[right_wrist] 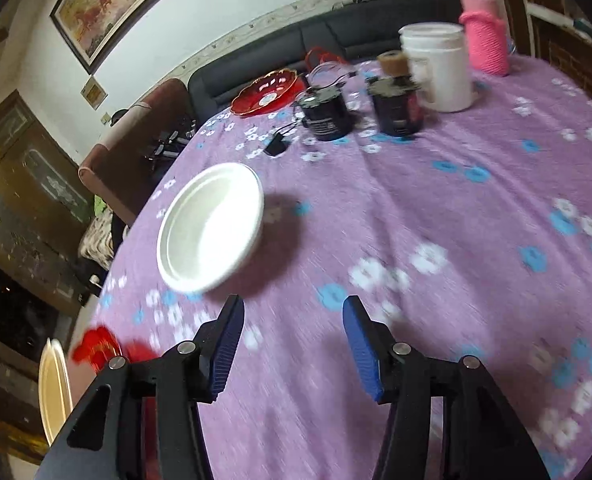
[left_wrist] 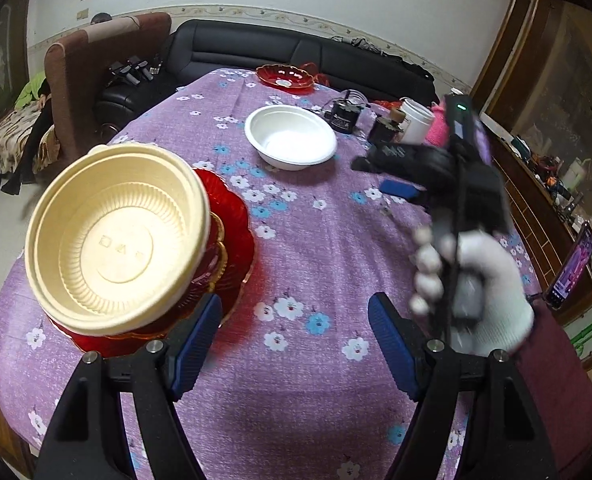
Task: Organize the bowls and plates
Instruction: 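Move the right tool to the last white bowl and grasp its rim, then lift and carry the white bowl with the right tool to the stack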
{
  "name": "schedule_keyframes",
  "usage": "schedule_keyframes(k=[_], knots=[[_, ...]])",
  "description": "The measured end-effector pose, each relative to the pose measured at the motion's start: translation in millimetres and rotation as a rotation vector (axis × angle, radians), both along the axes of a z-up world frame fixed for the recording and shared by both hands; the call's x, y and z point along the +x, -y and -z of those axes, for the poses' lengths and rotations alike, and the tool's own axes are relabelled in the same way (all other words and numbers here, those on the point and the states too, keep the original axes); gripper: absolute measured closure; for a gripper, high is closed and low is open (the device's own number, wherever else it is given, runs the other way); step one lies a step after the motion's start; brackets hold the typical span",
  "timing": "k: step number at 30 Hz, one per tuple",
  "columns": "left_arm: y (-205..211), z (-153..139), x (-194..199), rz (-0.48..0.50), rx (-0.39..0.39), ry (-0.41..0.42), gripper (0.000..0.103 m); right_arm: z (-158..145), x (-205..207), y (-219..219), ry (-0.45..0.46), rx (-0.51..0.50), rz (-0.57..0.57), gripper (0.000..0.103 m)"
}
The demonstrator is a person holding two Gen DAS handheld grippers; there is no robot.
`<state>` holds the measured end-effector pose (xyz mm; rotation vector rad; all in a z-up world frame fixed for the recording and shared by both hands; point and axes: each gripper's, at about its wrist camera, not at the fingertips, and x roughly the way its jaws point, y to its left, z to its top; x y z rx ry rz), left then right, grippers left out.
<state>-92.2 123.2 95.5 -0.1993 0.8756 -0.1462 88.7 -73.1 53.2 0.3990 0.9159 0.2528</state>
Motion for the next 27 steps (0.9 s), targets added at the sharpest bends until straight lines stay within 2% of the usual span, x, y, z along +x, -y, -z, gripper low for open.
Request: schedule_keyframes(k=[4, 8, 10, 11, 12, 15, 20, 27], knots=[[-7, -1, 2, -0.005, 0.002, 0.001, 0.028, 9, 40, -18, -0.05, 0.049, 0.008, 0.047], [-15, 2, 6, -0.017, -0.001, -0.011, 0.028, 27, 69, -41, -0.123, 0.037, -0.006, 0.047], [-17, 3, 8, -0.022, -0.008, -0.016, 0.028, 34, 74, -46, -0.153, 0.041, -0.019, 0.064], [-19, 3, 9, -0.022, -0.015, -0.018, 0.028, 37, 75, -46, -0.161, 0.056, -0.026, 0.082], [-19, 3, 9, -0.022, -0.019, -0.019, 0.028, 38, 73, -45, -0.172, 0.07, -0.029, 0.085], [-18, 3, 11, -0.019, -0.019, -0.014, 0.028, 35, 60, -31, -0.174, 0.084, -0.016, 0.09], [-9, -3, 11, 0.004, -0.027, -0.007, 0.028, 23, 18, 9, -0.196, 0.128, -0.044, 0.092], [23, -3, 21, 0.078, -0.046, -0.045, 0.028, 27, -67, 78, -0.33, 0.126, -0.098, 0.092]])
